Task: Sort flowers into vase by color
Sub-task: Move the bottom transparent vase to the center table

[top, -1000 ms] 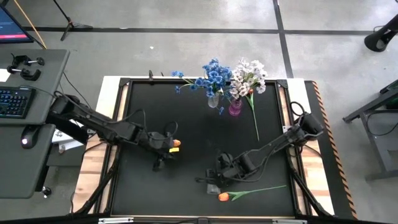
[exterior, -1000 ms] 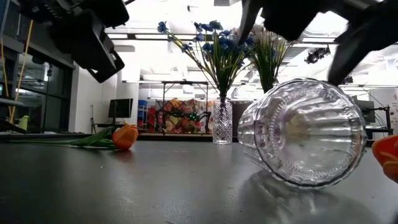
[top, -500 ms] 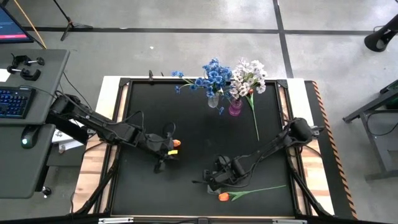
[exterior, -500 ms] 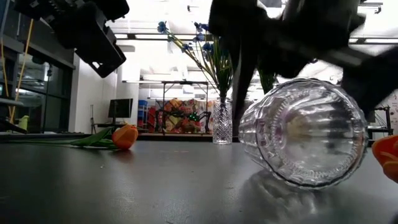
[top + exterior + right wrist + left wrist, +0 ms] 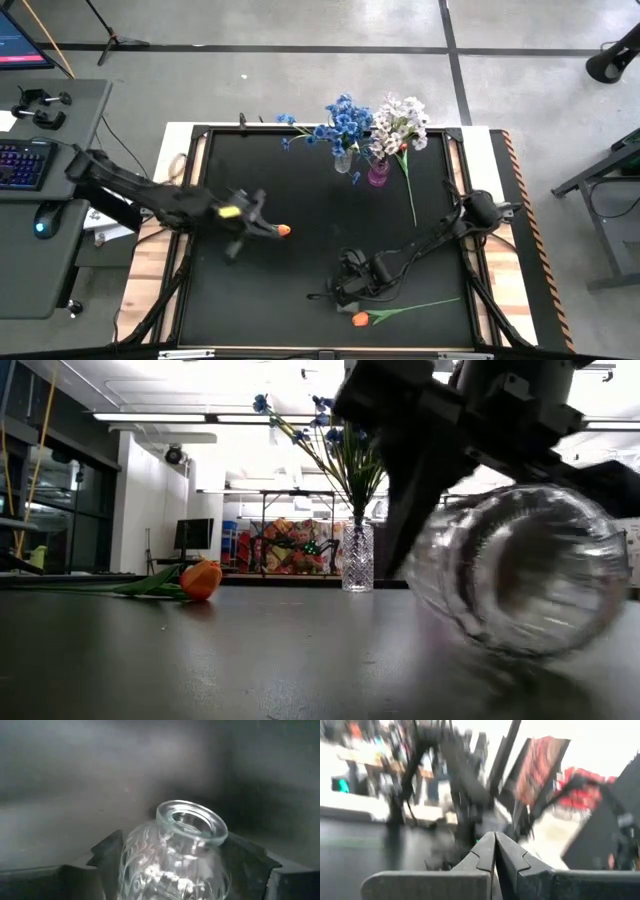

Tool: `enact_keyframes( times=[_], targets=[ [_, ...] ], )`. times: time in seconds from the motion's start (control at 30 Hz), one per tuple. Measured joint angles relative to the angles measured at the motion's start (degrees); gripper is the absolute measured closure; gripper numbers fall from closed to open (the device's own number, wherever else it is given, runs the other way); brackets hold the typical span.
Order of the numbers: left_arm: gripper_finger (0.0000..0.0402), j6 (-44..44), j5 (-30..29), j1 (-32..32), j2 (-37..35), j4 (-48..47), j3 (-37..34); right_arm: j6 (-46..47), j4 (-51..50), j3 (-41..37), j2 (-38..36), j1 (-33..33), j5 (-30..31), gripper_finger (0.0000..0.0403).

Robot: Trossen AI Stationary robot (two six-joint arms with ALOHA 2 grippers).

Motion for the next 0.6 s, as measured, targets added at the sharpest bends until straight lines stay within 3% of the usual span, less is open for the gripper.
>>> enact_keyframes(
  times=[0.17, 0.27, 0.43, 0.6],
  targets=[
    [0.0402, 3.76, -3.64, -0.17, -10.82, 0.34, 1.28, -10.56, 0.5, 0.0, -3.34, -1.9, 6.81, 0.0153],
    [0.0402, 5.73, -4.62, -0.21, -15.64, 0.94, 1.8, -22.47, 6.01, 0.0, -5.04, -4.31, 12.45, 0.0153],
    [0.0402, 7.06, -4.94, -0.21, -19.28, 4.38, 1.81, -51.14, 29.39, 0.03, -3.53, -9.0, 13.19, 0.0153],
    [0.0402, 7.82, -4.68, -0.25, -18.15, 10.47, 1.79, -75.48, 52.41, 0.09, 2.2, -13.44, 10.27, 0.0153]
  ],
)
